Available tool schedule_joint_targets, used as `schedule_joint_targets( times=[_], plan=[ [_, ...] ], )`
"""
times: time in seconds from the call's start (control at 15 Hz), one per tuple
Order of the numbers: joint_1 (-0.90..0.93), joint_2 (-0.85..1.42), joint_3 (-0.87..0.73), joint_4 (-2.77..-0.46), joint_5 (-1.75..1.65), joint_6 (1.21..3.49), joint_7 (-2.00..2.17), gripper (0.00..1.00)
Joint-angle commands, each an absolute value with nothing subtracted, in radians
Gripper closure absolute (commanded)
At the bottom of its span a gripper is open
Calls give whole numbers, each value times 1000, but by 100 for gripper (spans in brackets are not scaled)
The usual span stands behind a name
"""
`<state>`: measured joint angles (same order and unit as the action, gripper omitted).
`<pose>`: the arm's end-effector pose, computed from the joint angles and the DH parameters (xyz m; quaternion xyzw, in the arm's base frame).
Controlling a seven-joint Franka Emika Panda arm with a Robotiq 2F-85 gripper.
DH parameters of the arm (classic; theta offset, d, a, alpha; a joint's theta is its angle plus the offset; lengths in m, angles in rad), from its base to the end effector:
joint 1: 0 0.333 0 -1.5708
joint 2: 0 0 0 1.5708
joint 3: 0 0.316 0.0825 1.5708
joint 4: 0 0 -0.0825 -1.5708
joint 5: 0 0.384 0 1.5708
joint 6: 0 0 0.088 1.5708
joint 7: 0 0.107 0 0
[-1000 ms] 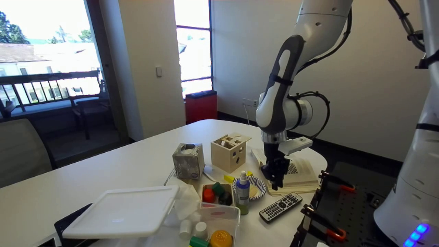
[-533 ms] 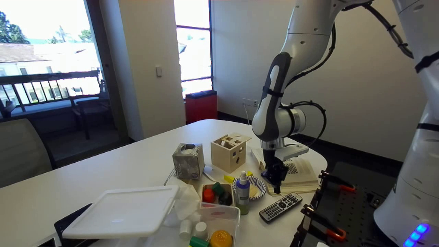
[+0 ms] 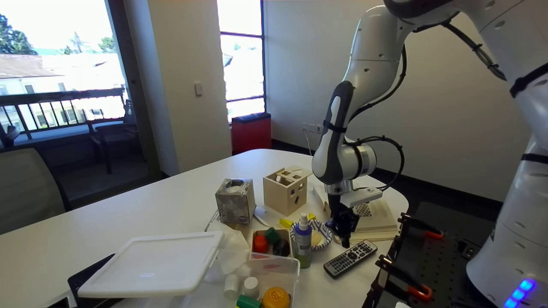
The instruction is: Press a button on the remote
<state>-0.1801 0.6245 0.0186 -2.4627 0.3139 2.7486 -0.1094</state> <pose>0.3935 -0.0748 0.0318 -0.9688 0.1785 0.1602 0.0625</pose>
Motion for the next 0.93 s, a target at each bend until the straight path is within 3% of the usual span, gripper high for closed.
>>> schedule_joint_targets(
  times=[0.0,0.87],
  plan=[
    [-219,639,41,-2442,311,2703,-83,100],
    [-231,682,28,-2441,310,2676,-46,100]
  ],
)
